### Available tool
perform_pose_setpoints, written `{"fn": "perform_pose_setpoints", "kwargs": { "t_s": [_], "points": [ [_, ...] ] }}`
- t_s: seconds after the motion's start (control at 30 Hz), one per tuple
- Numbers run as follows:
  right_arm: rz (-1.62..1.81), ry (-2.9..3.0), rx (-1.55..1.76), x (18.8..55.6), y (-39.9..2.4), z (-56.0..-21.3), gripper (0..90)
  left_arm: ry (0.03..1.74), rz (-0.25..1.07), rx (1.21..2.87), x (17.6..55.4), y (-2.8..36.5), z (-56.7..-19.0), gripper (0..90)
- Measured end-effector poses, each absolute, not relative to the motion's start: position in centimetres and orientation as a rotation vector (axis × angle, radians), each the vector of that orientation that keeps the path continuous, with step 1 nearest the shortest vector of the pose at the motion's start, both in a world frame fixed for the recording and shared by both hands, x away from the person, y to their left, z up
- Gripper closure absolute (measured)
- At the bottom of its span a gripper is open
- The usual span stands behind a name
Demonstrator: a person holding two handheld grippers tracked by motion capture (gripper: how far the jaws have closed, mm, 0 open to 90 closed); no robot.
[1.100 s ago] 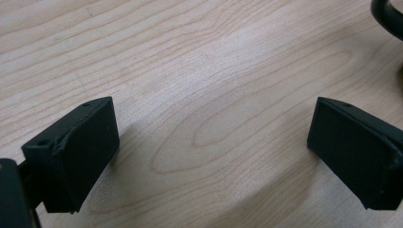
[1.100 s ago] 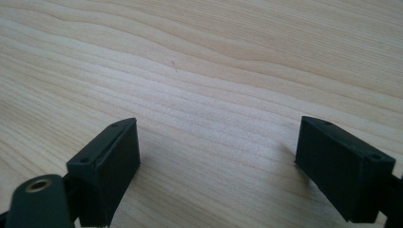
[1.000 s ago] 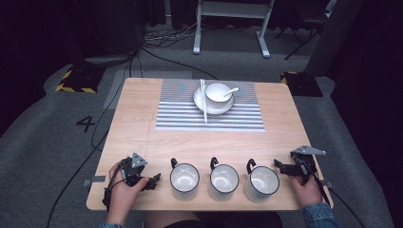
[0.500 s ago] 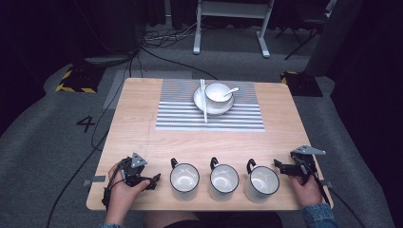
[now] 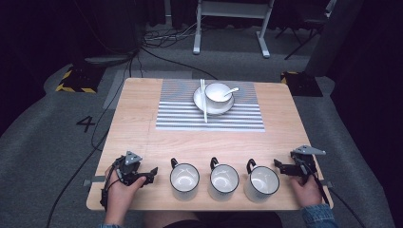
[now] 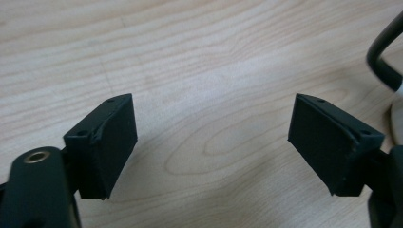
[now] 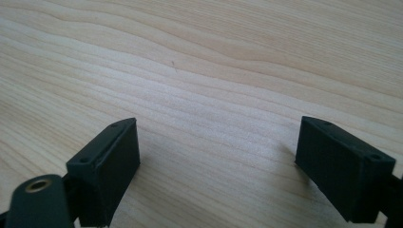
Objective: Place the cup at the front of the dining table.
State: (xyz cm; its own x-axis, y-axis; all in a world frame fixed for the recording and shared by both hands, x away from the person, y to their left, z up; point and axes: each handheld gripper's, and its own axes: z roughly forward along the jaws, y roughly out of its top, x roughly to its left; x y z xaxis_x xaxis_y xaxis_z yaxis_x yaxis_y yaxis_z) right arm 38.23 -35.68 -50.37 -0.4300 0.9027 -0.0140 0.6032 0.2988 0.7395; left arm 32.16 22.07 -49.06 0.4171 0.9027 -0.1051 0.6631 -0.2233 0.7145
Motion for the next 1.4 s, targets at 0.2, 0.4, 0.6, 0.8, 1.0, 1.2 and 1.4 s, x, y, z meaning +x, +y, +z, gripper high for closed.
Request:
{"fn": "perform_pose_setpoints", "kwargs": {
  "t_s": [0.2, 0.4, 0.6, 0.8, 1.0, 1.2, 1.4],
  "points": [
    [0.937, 2.141, 1.343, 38.2, -35.7, -50.4, 14.9, 1.262, 0.479, 1.94, 31.5, 21.8, -47.6, 15.9],
    [0.937, 2.141, 1.343, 38.2, -35.7, -50.4, 14.9, 1.209, 0.522, 1.922, 30.6, 21.1, -45.9, 16.0],
    [0.937, 2.141, 1.343, 38.2, -35.7, -50.4, 14.9, 1.18, 0.54, 1.908, 29.5, 20.5, -44.3, 16.0],
    [0.937, 2.141, 1.343, 38.2, -35.7, -50.4, 14.9, 1.155, 0.535, 1.915, 27.9, 19.7, -42.9, 16.0],
    [0.937, 2.141, 1.343, 38.2, -35.7, -50.4, 14.9, 1.113, 0.535, 1.931, 26.6, 18.5, -41.9, 15.9],
    [0.937, 2.141, 1.342, 38.2, -35.7, -50.4, 14.9, 1.098, 0.516, 1.949, 24.7, 17.5, -41.8, 15.8],
    [0.937, 2.141, 1.343, 38.2, -35.7, -50.4, 14.9, 1.078, 0.496, 1.948, 23.2, 16.9, -41.7, 15.7]
  ]
}}
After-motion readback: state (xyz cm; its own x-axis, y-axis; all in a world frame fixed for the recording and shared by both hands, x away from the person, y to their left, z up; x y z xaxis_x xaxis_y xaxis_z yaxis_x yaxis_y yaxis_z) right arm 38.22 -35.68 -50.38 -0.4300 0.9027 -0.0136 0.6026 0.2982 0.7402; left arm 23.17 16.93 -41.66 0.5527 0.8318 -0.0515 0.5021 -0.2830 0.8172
